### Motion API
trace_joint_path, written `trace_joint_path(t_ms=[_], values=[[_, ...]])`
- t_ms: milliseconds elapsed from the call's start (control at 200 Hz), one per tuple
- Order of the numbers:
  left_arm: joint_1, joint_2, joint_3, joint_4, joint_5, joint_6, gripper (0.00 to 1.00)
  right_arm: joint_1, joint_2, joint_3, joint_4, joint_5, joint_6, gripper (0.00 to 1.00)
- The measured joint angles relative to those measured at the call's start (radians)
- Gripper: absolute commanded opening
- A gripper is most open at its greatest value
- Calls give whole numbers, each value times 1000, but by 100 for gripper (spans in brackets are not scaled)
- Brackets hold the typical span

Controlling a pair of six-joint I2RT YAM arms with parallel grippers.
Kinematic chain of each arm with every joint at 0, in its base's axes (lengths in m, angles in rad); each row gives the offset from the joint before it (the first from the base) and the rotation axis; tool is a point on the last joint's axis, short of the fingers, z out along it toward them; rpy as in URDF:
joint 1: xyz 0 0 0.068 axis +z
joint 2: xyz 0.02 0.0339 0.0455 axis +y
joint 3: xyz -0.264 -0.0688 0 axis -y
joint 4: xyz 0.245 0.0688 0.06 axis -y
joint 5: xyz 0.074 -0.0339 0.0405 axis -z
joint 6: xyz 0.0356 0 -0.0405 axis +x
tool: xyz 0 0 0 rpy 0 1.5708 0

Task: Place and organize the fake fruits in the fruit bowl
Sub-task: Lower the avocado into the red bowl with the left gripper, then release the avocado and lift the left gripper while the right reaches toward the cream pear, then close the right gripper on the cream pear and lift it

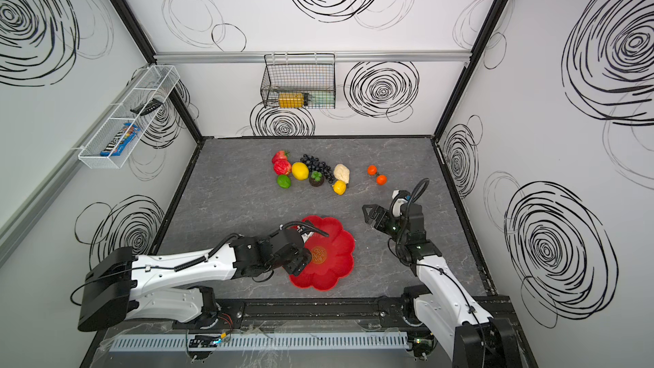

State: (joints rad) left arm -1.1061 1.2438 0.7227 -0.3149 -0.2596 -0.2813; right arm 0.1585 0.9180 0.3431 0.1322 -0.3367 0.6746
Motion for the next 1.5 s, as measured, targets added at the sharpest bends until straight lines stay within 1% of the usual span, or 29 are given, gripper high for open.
trace_joint_path(t_ms=[110, 215, 340, 465, 580, 690, 801, 866, 961, 1046, 1226, 1346, 1501], values=[[2, -75, -24, 61, -2, 0, 85, 2, 65, 47, -1, -10, -9, 98], [17, -163, -79, 138, -8, -6, 87, 18, 143, 109, -3, -13, -27, 97], [91, -315, -217, 282, -7, -60, 91, 56, 277, 232, -13, -11, -62, 98], [200, -460, -381, 445, 10, -135, 92, 95, 445, 396, -35, -3, -105, 98], [276, -565, -522, 577, 24, -177, 93, 116, 603, 568, -87, 33, -152, 98], [341, -679, -639, 674, 80, -211, 94, 122, 779, 770, -180, 72, -205, 98], [378, -790, -710, 734, 122, -233, 95, 125, 928, 935, -254, 100, -248, 97], [390, -833, -712, 754, 145, -240, 96, 127, 999, 1005, -290, 118, -268, 97], [396, -872, -712, 804, 168, -248, 97, 136, 1083, 1088, -347, 150, -292, 97], [402, -877, -712, 827, 182, -255, 97, 152, 1144, 1156, -392, 174, -312, 97], [407, -863, -712, 874, 200, -267, 100, 172, 1206, 1233, -442, 200, -336, 97], [408, -850, -712, 888, 209, -270, 99, 177, 1229, 1268, -468, 209, -345, 94], [413, -849, -712, 903, 216, -277, 96, 177, 1261, 1304, -481, 214, -357, 86]])
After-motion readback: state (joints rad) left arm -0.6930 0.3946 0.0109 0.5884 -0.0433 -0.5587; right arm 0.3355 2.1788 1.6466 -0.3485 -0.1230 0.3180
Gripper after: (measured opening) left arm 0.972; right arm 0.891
